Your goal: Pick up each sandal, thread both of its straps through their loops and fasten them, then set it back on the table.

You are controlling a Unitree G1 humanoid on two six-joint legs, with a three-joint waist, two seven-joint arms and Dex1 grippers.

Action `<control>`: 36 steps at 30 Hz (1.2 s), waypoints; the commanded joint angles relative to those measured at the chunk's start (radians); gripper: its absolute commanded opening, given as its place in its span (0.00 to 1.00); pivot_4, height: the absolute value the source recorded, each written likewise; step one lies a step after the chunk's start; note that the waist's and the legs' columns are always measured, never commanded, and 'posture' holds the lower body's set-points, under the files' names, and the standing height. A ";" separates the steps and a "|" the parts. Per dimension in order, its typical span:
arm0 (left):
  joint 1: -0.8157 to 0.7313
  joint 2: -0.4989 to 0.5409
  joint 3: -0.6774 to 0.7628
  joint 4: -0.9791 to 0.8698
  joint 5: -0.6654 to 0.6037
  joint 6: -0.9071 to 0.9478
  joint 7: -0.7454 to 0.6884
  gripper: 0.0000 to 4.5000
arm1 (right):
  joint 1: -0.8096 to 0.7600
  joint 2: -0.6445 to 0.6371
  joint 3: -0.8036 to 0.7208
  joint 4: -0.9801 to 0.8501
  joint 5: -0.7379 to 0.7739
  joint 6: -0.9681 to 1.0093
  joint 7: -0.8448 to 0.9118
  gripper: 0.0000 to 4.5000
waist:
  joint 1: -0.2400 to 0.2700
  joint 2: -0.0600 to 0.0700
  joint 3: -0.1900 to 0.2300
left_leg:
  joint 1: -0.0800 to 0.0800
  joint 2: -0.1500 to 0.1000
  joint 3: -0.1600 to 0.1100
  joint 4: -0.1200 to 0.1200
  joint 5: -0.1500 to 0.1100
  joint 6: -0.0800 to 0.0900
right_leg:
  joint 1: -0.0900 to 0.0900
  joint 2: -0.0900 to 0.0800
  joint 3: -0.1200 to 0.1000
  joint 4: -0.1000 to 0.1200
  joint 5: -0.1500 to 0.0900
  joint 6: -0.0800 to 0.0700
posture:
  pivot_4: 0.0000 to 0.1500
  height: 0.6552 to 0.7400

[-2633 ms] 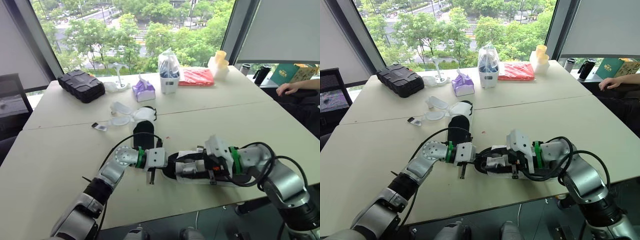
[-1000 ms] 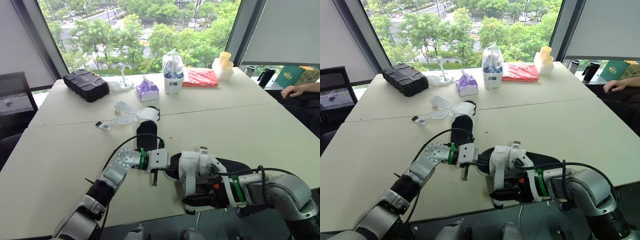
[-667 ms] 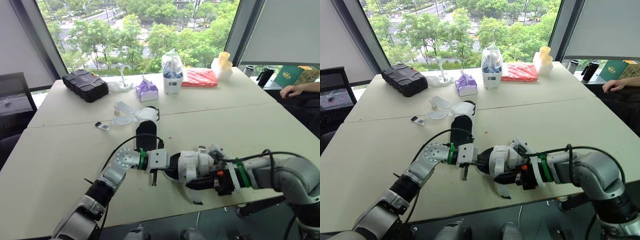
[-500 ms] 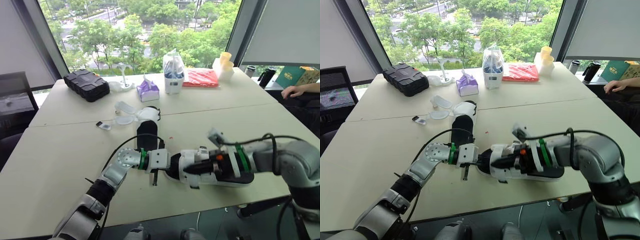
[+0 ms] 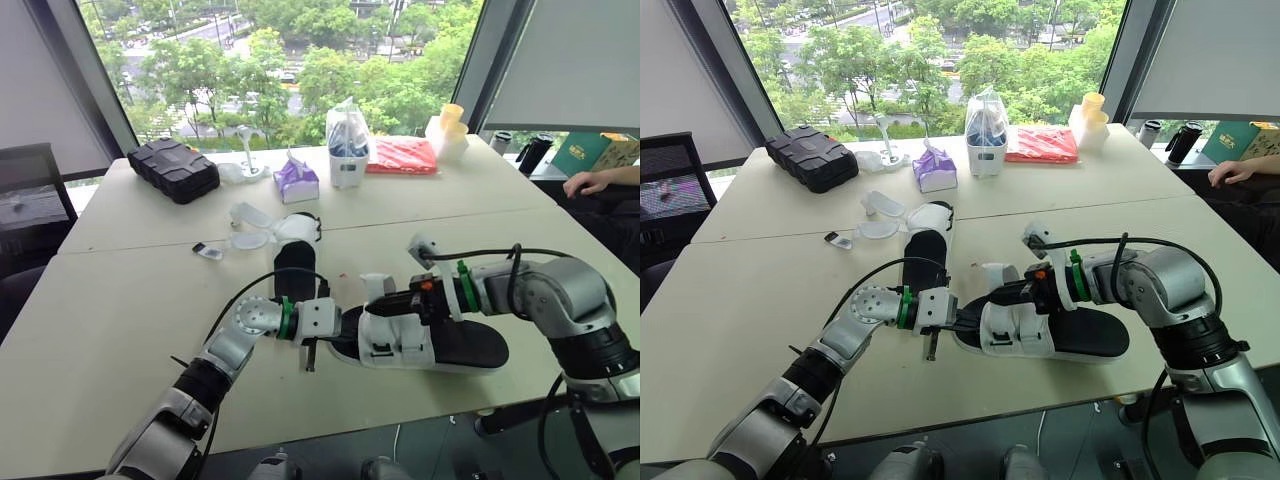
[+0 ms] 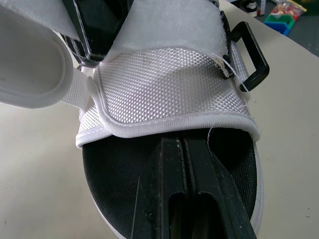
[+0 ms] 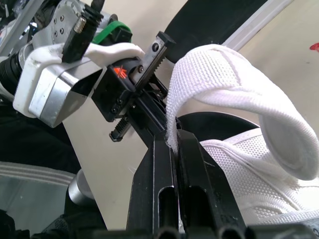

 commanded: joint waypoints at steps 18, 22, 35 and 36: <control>0.016 0.009 -0.028 -0.009 0.032 0.025 0.001 0.00 | 0.085 -0.050 0.064 -0.135 -0.185 -0.222 0.094 0.01 | -0.001 0.000 0.000 | 0.000 0.000 0.000 0.000 0.000 0.000 | 0.000 0.000 0.000 0.000 0.000 0.000 | 1.00 1.00; 0.015 0.008 -0.029 -0.007 0.032 0.023 0.001 0.00 | 0.101 -0.021 0.056 -0.143 -0.224 -0.269 0.050 0.01 | -0.001 0.000 0.000 | 0.000 0.000 0.000 0.000 0.000 0.000 | 0.000 0.000 0.000 0.000 0.000 0.000 | 1.00 1.00; 0.014 0.011 -0.027 -0.008 0.031 0.023 0.000 0.00 | 0.147 -0.021 0.031 -0.207 -0.243 -0.355 0.060 0.01 | -0.001 0.000 0.000 | 0.000 0.000 0.000 0.000 0.000 0.000 | 0.000 0.000 0.000 0.000 0.000 0.000 | 1.00 1.00; 0.014 0.012 -0.027 -0.009 0.030 0.023 0.000 0.00 | 0.154 -0.027 0.032 -0.215 -0.248 -0.368 0.066 0.01 | -0.001 0.000 0.000 | 0.000 0.000 0.000 0.000 0.000 0.000 | 0.000 0.000 0.000 0.000 0.000 0.000 | 1.00 1.00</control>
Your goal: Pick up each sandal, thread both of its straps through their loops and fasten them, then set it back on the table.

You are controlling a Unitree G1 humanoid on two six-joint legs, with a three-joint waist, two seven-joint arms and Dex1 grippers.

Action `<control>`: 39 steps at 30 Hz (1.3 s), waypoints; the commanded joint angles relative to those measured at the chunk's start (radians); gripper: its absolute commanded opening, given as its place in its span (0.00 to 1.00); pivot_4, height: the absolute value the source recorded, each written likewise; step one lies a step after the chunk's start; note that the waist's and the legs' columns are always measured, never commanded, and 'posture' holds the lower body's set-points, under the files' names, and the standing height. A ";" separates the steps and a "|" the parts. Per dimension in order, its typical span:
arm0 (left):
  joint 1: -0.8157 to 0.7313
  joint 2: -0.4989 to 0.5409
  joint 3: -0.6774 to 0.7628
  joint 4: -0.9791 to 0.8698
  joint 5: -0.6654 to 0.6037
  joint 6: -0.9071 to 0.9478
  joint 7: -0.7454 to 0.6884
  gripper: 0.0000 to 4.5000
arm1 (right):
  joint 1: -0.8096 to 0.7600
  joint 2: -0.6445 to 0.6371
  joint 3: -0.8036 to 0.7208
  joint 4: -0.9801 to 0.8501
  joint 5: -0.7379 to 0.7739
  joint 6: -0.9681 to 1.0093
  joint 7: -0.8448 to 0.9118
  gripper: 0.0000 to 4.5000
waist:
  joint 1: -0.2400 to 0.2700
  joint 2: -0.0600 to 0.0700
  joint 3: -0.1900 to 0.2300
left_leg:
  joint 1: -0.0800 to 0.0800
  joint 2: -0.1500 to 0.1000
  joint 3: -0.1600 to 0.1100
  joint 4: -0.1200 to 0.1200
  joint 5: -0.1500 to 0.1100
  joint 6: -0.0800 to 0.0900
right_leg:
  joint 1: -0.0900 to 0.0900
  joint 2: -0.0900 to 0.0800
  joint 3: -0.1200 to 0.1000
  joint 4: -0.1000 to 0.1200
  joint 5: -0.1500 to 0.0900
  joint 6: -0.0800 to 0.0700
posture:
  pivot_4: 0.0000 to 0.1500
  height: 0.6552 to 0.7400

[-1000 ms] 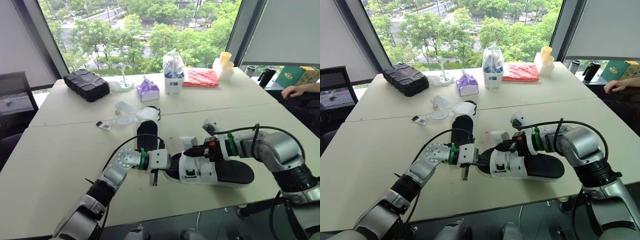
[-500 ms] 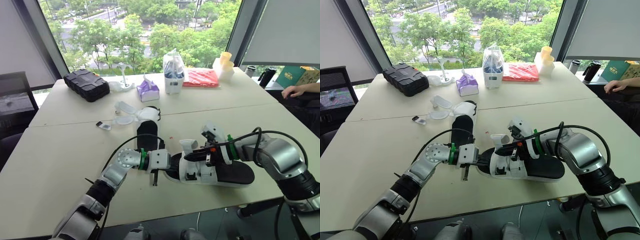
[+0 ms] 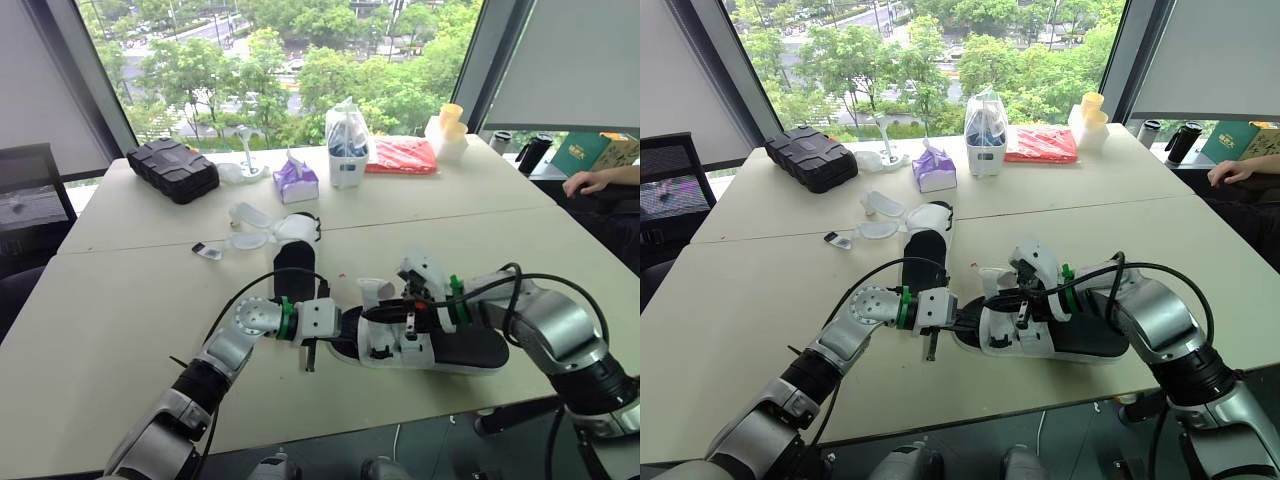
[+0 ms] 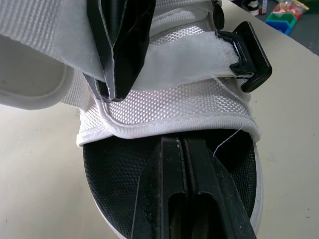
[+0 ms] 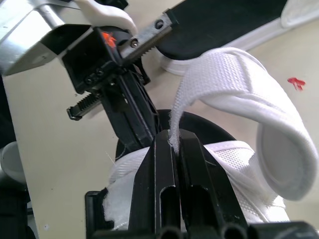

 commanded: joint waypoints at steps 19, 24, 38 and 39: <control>0.002 0.001 -0.023 0.016 0.032 0.006 -0.002 0.00 | 0.124 -0.180 -0.020 -0.188 -0.023 -0.092 0.131 0.54 | 0.001 0.000 0.000 | 0.000 0.000 0.000 0.000 0.000 0.000 | 0.000 0.001 0.000 0.000 -0.001 -0.001 | 1.00 1.00; 0.004 0.004 -0.021 0.014 0.033 0.005 -0.002 0.00 | 0.095 -0.279 -0.152 -0.225 0.072 -0.006 0.170 0.98 | 0.001 0.000 0.000 | 0.000 0.000 0.000 0.001 0.000 0.000 | 0.000 0.000 0.000 0.000 -0.001 -0.002 | 1.00 1.00; -0.004 0.010 -0.020 0.044 0.034 -0.018 -0.009 0.00 | 0.436 -0.293 -0.445 -0.364 0.319 0.198 0.066 0.98 | 0.001 -0.001 0.000 | 0.001 0.001 0.001 0.000 0.000 0.000 | 0.001 0.000 0.000 -0.001 -0.002 -0.003 | 1.00 1.00; -0.008 0.008 -0.020 0.049 0.035 -0.020 -0.009 0.00 | 0.456 -0.281 -0.438 -0.363 0.314 0.194 0.048 0.98 | 0.001 -0.001 0.000 | 0.001 0.001 0.001 0.000 0.000 0.000 | 0.001 0.000 0.000 -0.001 -0.002 -0.003 | 1.00 1.00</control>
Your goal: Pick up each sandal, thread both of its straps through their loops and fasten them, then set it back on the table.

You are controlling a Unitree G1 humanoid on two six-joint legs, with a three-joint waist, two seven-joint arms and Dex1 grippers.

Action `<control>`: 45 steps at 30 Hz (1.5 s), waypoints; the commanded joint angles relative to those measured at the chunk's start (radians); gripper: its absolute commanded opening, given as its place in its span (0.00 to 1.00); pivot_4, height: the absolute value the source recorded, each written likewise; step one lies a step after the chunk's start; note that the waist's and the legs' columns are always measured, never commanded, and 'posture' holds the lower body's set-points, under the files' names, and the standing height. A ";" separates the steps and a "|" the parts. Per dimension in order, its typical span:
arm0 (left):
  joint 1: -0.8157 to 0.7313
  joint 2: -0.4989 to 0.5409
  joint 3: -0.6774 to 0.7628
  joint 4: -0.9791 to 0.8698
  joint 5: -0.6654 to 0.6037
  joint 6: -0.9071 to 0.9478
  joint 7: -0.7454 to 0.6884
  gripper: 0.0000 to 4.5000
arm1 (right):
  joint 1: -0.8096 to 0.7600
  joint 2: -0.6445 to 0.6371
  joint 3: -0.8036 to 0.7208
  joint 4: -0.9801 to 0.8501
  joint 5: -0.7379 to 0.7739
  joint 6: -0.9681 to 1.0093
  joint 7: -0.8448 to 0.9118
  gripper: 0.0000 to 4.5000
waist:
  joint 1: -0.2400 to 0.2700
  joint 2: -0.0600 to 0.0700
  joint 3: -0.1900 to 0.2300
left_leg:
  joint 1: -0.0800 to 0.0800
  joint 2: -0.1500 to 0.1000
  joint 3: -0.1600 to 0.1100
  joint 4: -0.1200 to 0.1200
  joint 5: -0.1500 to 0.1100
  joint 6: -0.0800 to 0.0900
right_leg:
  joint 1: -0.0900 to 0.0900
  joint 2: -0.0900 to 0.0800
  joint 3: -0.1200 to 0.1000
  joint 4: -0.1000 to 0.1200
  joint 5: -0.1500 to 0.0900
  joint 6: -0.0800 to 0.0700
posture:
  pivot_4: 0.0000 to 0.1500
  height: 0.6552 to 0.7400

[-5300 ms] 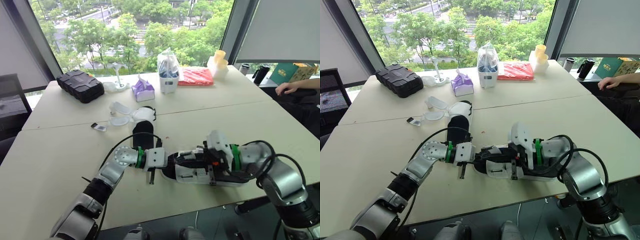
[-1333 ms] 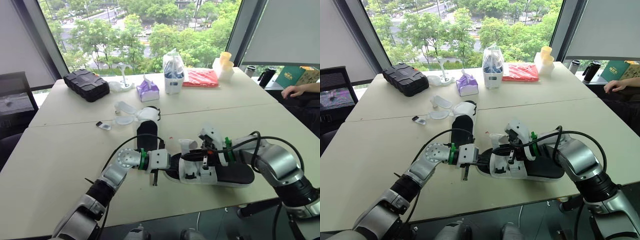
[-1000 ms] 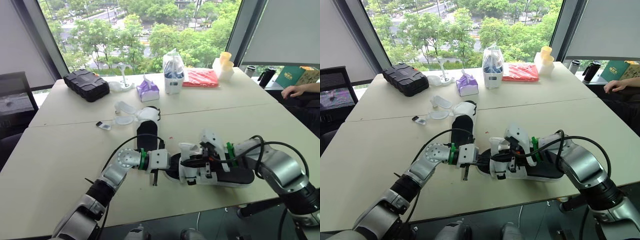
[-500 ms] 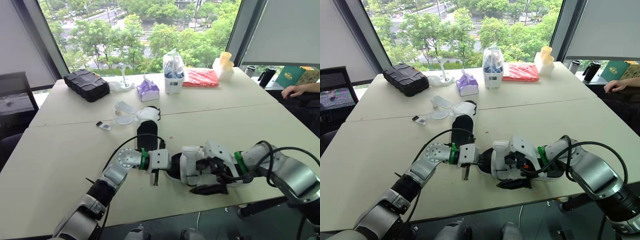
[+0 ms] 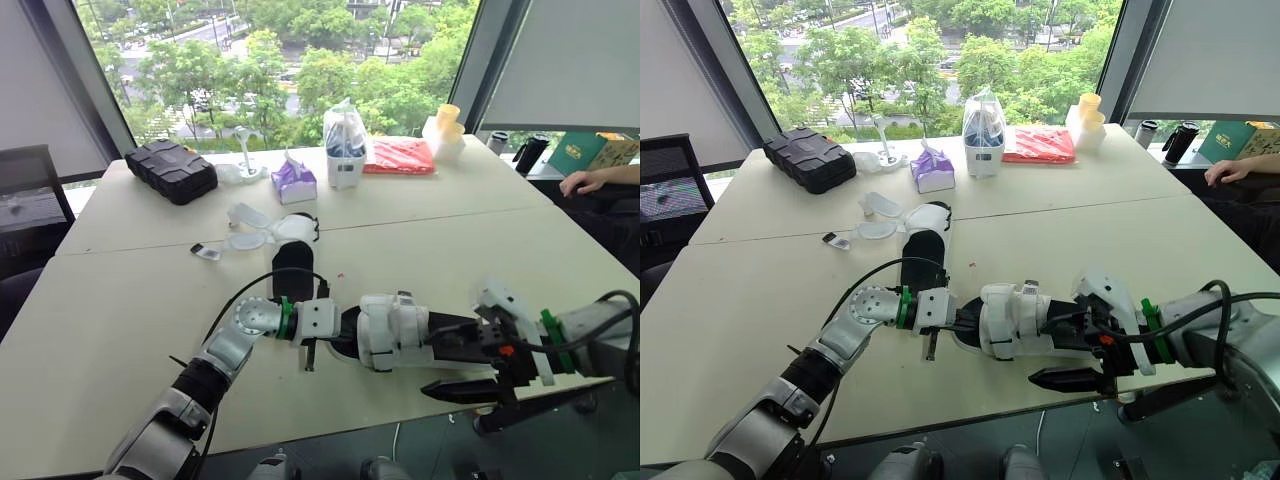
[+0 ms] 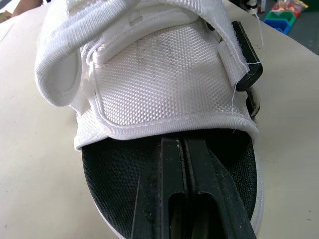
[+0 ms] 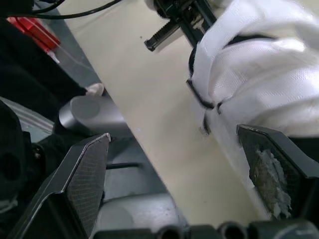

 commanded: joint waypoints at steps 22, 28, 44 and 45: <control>-0.012 -0.007 -0.018 0.022 0.034 0.016 0.000 0.00 | -0.033 0.305 0.222 0.042 -0.032 -0.054 -0.266 0.98 | -0.001 -0.001 0.000 | 0.000 0.000 0.000 0.001 0.000 0.000 | 0.000 0.002 0.000 0.000 0.000 0.001 | 1.00 1.00; -0.005 -0.002 -0.018 0.011 0.033 0.021 0.000 0.00 | -0.066 0.325 0.255 0.080 -0.033 -0.022 -0.271 0.68 | -0.001 0.000 0.000 | 0.000 0.000 0.000 0.001 0.000 0.000 | 0.000 0.001 0.000 0.000 0.000 0.000 | 1.00 1.00; 0.015 -0.008 -0.023 -0.034 0.033 0.054 0.000 0.00 | 0.056 0.188 0.433 0.082 -0.111 -0.052 -0.144 0.01 | 0.000 -0.001 -0.001 | 0.000 0.000 0.000 0.001 0.000 0.000 | 0.000 0.001 0.000 0.000 0.001 0.002 | 1.00 1.00; 0.016 -0.007 -0.024 -0.036 0.033 0.056 0.000 0.00 | 0.061 0.182 0.439 0.081 -0.117 -0.059 -0.140 0.01 | 0.000 -0.001 -0.001 | 0.000 0.000 0.000 0.001 0.000 0.000 | 0.000 0.002 -0.001 0.000 0.001 0.002 | 1.00 1.00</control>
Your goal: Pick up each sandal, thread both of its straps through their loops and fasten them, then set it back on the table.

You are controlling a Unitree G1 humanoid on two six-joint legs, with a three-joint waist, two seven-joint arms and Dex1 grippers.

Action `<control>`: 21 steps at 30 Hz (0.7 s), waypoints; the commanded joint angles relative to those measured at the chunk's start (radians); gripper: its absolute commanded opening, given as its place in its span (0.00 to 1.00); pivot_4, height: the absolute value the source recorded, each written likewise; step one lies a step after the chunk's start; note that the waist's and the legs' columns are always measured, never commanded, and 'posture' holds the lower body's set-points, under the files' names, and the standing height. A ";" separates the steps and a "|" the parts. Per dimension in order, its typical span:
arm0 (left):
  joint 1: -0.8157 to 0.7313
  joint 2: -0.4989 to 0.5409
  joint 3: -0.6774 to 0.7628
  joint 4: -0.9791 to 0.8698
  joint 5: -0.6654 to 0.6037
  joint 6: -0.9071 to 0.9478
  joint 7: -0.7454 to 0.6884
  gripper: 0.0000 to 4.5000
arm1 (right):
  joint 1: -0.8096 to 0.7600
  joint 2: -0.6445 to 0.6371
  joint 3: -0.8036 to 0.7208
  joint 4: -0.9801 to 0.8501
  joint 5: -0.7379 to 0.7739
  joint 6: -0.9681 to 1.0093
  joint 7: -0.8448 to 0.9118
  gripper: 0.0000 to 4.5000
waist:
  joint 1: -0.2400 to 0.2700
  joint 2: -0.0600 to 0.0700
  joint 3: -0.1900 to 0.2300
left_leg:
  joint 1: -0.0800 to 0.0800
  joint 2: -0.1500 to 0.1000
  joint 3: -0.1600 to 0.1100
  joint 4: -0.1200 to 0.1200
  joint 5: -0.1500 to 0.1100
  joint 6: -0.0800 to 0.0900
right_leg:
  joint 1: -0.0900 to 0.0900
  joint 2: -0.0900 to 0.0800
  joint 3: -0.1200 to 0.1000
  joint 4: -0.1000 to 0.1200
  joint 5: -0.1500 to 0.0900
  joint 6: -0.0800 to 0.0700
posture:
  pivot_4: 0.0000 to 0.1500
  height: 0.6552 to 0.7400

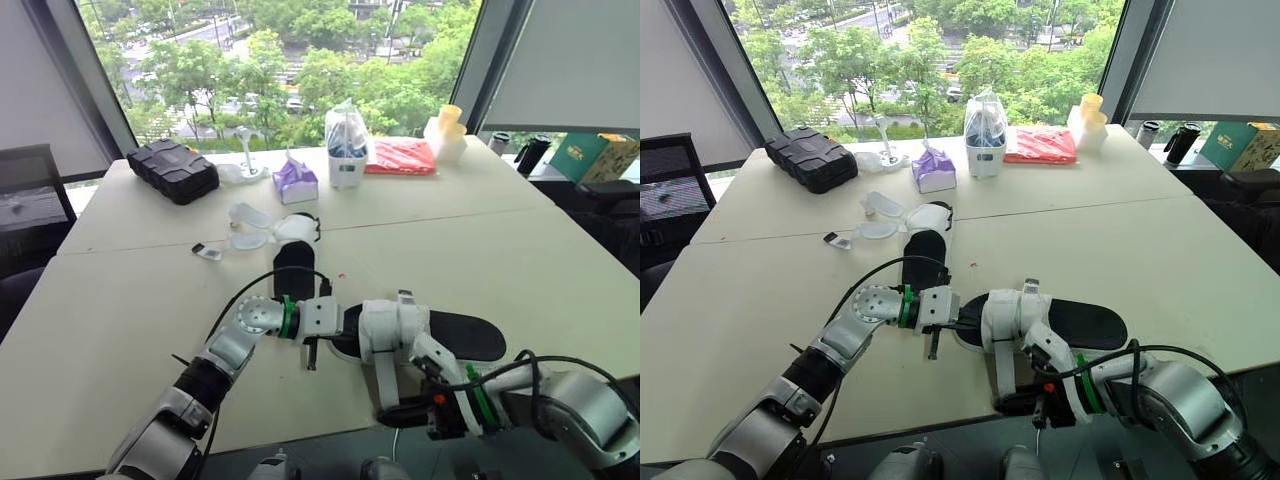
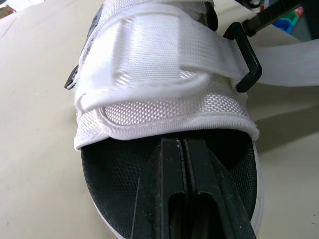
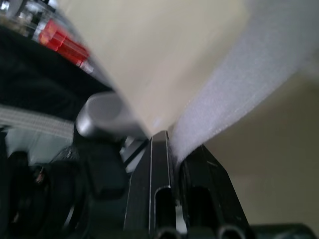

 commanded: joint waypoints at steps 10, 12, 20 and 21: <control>0.032 0.003 -0.037 -0.020 0.040 0.020 -0.010 0.00 | 0.058 -0.076 0.001 -0.089 0.020 0.003 0.053 0.01 | 0.001 0.000 0.000 | 0.000 0.000 0.000 0.000 0.000 0.000 | 0.000 0.000 0.000 0.000 0.000 0.001 | 1.00 1.00; 0.032 0.001 -0.038 -0.021 0.039 0.023 -0.009 0.00 | 0.066 -0.074 0.000 -0.102 0.019 0.002 0.045 0.01 | 0.001 0.000 0.000 | 0.000 0.000 0.000 0.000 0.000 0.000 | 0.000 0.000 0.000 0.000 0.000 0.001 | 1.00 1.00; 0.020 0.001 -0.048 0.003 0.056 0.006 -0.009 0.00 | -0.022 -0.100 -0.170 -0.232 0.116 0.006 0.034 0.01 | 0.001 0.000 0.000 | 0.000 0.000 0.000 0.000 0.000 0.000 | 0.000 0.000 0.000 0.000 0.000 0.001 | 1.00 1.00; 0.018 0.000 -0.049 0.008 0.057 0.002 -0.009 0.00 | -0.054 -0.109 -0.194 -0.240 0.137 0.013 0.036 0.01 | 0.001 0.000 0.000 | 0.000 0.000 0.000 0.000 0.000 0.000 | 0.000 0.000 0.000 0.000 0.000 0.001 | 1.00 1.00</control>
